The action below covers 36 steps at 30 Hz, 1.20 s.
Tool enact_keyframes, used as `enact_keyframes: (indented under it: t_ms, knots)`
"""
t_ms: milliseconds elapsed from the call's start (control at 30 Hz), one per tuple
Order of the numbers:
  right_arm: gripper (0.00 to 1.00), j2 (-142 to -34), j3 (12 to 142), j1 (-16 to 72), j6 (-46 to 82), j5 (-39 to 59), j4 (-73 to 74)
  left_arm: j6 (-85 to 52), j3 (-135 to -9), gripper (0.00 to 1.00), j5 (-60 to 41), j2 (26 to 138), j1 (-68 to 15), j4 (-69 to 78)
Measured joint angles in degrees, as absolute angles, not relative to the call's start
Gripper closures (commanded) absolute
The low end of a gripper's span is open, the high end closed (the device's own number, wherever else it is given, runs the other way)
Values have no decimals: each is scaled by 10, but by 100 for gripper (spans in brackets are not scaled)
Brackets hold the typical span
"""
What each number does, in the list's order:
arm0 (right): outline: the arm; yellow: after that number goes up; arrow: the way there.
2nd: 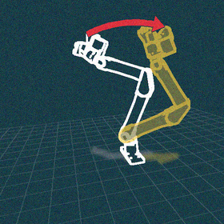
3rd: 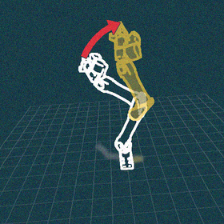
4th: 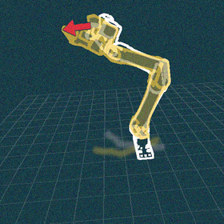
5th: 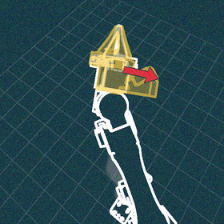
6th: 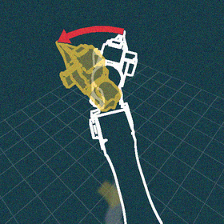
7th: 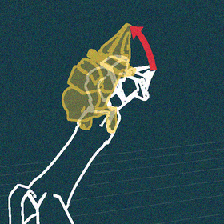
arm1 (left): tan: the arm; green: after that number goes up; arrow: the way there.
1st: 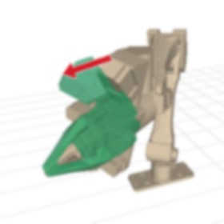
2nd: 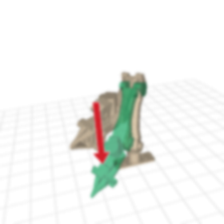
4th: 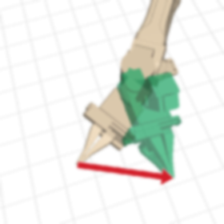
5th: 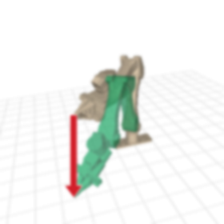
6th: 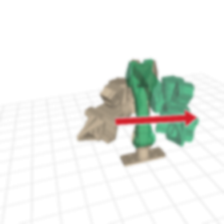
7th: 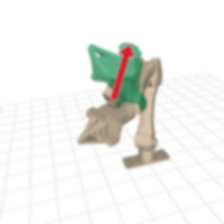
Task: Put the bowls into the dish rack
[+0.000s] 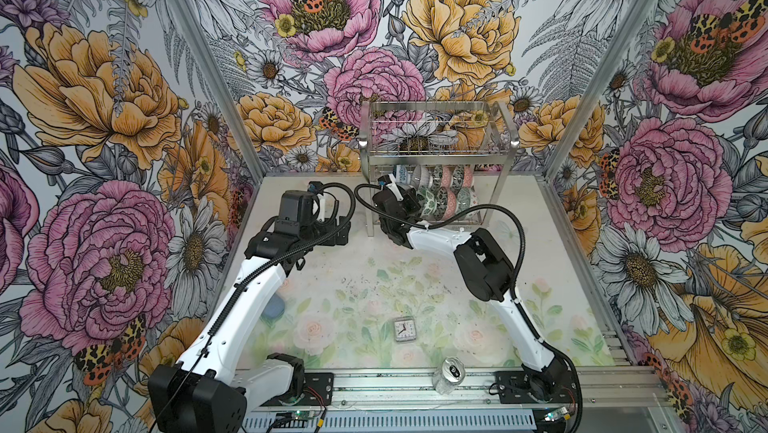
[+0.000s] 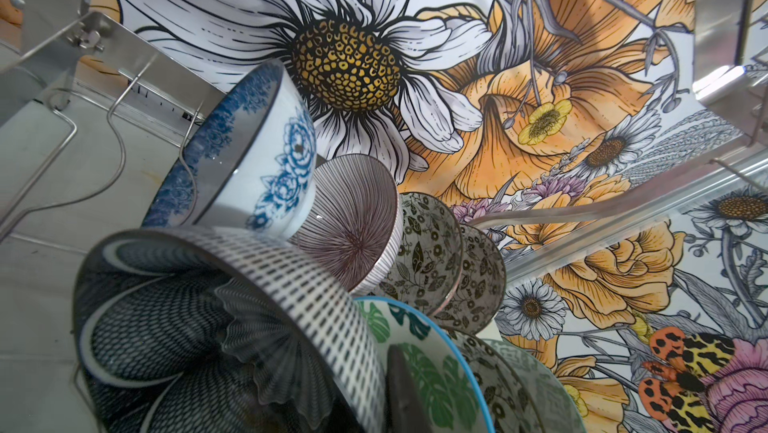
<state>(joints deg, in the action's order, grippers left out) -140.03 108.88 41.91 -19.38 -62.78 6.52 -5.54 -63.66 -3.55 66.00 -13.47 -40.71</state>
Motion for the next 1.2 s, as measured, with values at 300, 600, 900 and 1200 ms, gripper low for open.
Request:
enact_keyframes:
  t_ms: [300,600,900,1200]
  knots:
    - [100,-1405,1099,419,-193,-625,55,-55,-633,1,-38,660,-135,-405]
    - [94,-1386,1059,416,-192,-602,90,-55,-633,1,-42,660,-134,-405]
    - [91,-1384,1043,416,-209,-597,121,-55,-633,1,-43,660,-134,-405]
    - [84,-1383,1037,424,-232,-587,135,-55,-631,1,-43,660,-134,-405]
